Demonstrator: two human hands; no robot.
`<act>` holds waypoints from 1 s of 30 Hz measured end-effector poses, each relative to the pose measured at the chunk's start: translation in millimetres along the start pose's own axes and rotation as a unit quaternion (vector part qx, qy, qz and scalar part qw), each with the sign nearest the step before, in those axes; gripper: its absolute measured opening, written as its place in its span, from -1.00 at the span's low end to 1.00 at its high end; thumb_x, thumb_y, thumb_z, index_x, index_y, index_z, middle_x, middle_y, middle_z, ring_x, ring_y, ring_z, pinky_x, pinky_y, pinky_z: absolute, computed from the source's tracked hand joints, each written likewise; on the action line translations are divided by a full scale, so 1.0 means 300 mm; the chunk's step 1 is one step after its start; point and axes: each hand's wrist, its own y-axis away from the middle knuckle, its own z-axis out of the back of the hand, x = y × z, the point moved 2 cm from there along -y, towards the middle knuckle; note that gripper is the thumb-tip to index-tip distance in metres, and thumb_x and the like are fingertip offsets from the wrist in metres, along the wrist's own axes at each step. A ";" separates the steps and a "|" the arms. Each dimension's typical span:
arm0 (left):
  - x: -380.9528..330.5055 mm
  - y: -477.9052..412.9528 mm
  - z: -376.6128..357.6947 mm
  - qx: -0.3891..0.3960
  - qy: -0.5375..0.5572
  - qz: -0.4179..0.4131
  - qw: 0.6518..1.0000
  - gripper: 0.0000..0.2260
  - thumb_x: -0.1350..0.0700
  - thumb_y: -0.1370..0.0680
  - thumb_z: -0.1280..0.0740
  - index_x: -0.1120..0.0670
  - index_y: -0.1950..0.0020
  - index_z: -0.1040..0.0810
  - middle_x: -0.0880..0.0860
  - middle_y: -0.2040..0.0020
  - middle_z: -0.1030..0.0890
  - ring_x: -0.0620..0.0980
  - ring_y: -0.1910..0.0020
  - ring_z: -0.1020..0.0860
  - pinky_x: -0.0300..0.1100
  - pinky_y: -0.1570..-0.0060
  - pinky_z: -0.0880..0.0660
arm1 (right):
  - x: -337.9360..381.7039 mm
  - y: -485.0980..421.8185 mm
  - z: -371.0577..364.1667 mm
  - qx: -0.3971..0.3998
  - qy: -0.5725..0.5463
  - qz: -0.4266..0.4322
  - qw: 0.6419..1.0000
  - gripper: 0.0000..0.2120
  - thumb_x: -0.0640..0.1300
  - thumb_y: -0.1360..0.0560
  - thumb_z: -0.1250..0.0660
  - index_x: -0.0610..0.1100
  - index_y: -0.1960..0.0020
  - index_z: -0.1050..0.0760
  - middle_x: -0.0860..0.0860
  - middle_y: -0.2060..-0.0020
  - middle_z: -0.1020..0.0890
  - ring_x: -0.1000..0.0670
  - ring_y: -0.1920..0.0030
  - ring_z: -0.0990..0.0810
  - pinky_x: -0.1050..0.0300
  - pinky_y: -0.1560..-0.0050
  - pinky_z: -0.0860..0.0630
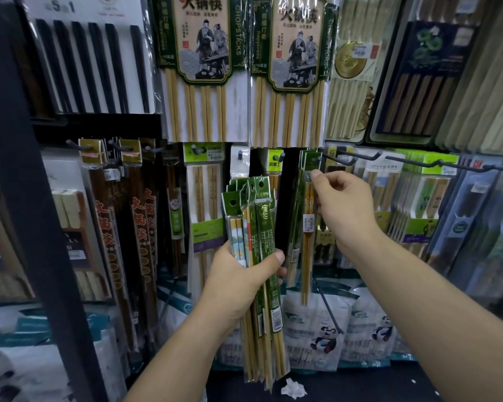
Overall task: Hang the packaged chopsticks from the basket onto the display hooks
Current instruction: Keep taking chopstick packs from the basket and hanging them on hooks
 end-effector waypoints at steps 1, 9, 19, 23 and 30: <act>0.000 0.002 0.000 0.000 -0.002 0.000 1.000 -0.76 0.24 -0.52 -0.52 0.15 -0.11 -0.55 0.12 0.16 -0.75 0.02 0.18 -0.74 -0.36 0.24 -0.58 | -0.003 0.001 0.001 -0.003 0.002 -0.001 1.000 -0.72 0.06 -0.62 -0.35 -0.11 0.13 -0.62 -0.02 0.32 -0.57 0.02 0.25 -0.54 -0.09 0.06 -0.59; 0.004 0.001 0.002 0.023 0.004 -0.004 1.000 -0.85 0.25 -0.53 -0.50 0.11 -0.05 -0.61 0.14 0.19 -0.75 0.08 0.19 -0.74 -0.24 0.21 -0.63 | -0.010 0.110 0.027 0.000 0.006 -0.012 1.000 -0.90 0.00 -0.58 -0.40 0.01 0.09 -0.62 0.10 0.25 -0.65 0.25 0.28 -0.58 0.20 0.20 -0.46; 0.012 0.001 -0.006 0.040 -0.015 -0.019 0.999 -0.79 0.10 -0.44 -0.52 -0.18 -0.01 -0.70 0.01 0.03 -0.76 0.02 0.04 -0.74 -0.17 0.11 -0.66 | 0.002 0.190 -0.014 0.161 -0.084 -0.045 0.982 -0.87 -0.05 -0.58 -0.42 -0.02 0.13 -0.63 -0.17 0.21 -0.66 0.03 0.23 -0.60 0.22 0.24 -0.54; 0.026 -0.008 0.003 0.010 -0.035 -0.012 0.999 -0.79 0.01 -0.39 -0.55 -0.17 0.01 -0.68 -0.03 0.02 -0.76 -0.05 0.03 -0.72 -0.14 0.02 -0.62 | 0.007 0.178 -0.005 0.130 -0.103 -0.037 0.985 -0.78 -0.07 -0.61 -0.37 0.04 0.21 -0.61 0.11 0.39 -0.54 0.15 0.33 -0.51 0.27 0.29 -0.51; 0.035 -0.016 0.028 -0.026 -0.047 0.019 0.998 -0.60 -0.07 -0.34 -0.61 0.00 -0.11 -0.65 -0.06 0.01 -0.75 -0.08 0.00 -0.71 -0.08 -0.09 -0.56 | 0.074 0.104 0.033 0.027 -0.106 -0.003 0.994 -0.80 -0.02 -0.62 -0.35 0.03 0.17 -0.63 -0.04 0.26 -0.56 0.02 0.24 -0.50 0.03 0.15 -0.50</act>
